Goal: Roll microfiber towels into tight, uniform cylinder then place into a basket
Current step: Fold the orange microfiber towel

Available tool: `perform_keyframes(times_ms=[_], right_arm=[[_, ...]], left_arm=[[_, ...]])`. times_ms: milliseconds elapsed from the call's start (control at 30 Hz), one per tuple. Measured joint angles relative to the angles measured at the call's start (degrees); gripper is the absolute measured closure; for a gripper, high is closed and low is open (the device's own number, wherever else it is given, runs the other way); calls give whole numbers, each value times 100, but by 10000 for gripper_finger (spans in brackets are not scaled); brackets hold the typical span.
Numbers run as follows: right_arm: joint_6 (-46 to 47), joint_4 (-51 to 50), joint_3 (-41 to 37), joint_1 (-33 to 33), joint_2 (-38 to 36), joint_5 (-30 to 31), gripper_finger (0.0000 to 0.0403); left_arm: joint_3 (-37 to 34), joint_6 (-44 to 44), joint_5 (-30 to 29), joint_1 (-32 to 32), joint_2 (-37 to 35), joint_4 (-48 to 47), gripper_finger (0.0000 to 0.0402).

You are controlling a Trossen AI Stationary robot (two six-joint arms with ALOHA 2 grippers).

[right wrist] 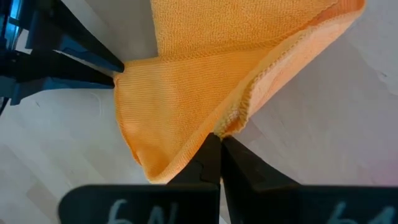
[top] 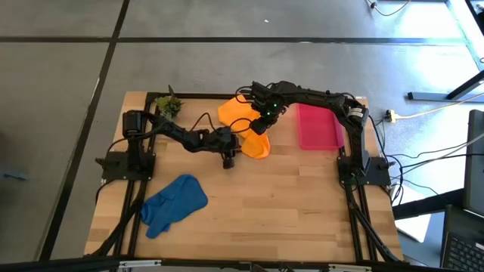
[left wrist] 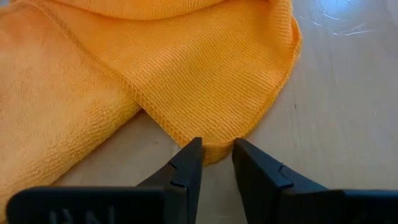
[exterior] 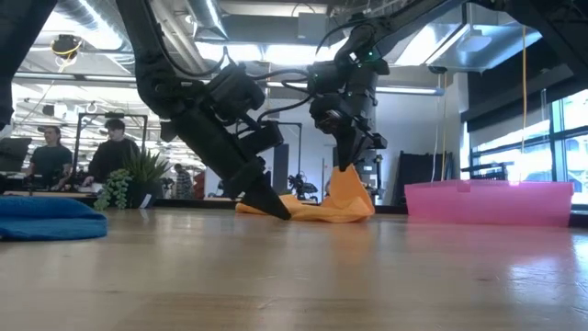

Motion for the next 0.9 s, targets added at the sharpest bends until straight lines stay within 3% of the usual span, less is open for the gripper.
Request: perform_keyframes(times_ms=[200, 333, 600, 767, 900], right_arm=[[-103, -66, 0, -79, 0, 5, 399], [-271, -346, 118, -175, -2, 187, 399], [-716, -1027, 897, -297, -2, 905, 399], [-1033, -1458, 1653, -295, -2, 1303, 399], [-1307, -1717, 2319, -295, -2, 1581, 399]], left_arm=[[3, -308, 38, 35, -240, -359, 394], [-26, -384, 22, 71, -720, -851, 400], [-15, -922, -6, 87, -2455, -1743, 401], [-8, -872, -759, 55, -3648, -2491, 401], [484, -781, -1342, 85, -4343, -3963, 401]])
